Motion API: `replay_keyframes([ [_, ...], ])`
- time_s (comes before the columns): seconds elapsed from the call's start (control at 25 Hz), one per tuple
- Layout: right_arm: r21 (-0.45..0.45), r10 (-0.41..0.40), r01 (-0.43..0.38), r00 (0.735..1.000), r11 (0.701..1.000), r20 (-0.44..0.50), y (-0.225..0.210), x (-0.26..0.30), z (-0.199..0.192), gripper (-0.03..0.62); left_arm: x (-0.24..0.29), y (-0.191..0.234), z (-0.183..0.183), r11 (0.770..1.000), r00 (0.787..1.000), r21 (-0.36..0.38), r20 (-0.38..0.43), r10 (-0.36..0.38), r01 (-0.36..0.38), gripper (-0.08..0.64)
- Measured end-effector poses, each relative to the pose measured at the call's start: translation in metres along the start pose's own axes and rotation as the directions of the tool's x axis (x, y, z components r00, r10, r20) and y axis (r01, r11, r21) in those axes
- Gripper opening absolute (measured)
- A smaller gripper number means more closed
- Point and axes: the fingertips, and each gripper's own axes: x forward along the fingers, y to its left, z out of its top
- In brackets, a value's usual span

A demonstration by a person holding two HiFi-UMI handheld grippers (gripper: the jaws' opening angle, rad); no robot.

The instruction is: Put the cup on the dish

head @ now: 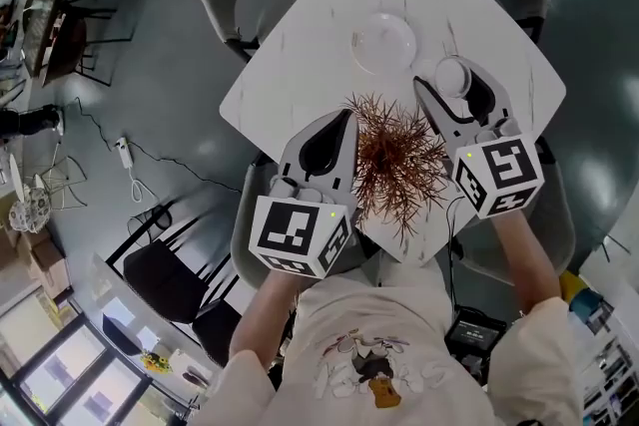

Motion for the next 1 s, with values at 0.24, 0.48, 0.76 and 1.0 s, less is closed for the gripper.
replay_keyframes([
  [0.24, 0.008, -0.007, 0.007, 1.000, 1.000, -0.019, -0.011, 0.022, -0.008, 0.265, 0.018, 0.013, -0.003, 1.000, 1.000, -0.001, -0.011, 0.001, -0.001, 0.003],
  [0.48, 0.010, -0.009, 0.009, 0.999, 1.000, -0.038, -0.022, 0.045, -0.020, 0.265, 0.037, 0.029, -0.008, 1.000, 1.000, -0.015, -0.020, 0.012, -0.012, 0.003],
  [0.76, 0.012, -0.001, 0.002, 0.997, 1.000, -0.073, -0.030, 0.070, -0.039, 0.265, 0.053, 0.041, -0.017, 1.000, 0.999, -0.003, -0.035, 0.018, -0.018, 0.003],
  [1.0, 0.014, 0.010, -0.008, 0.994, 1.000, -0.105, -0.034, 0.091, -0.060, 0.265, 0.067, 0.053, -0.030, 1.000, 0.998, -0.007, -0.059, 0.023, -0.023, 0.003],
])
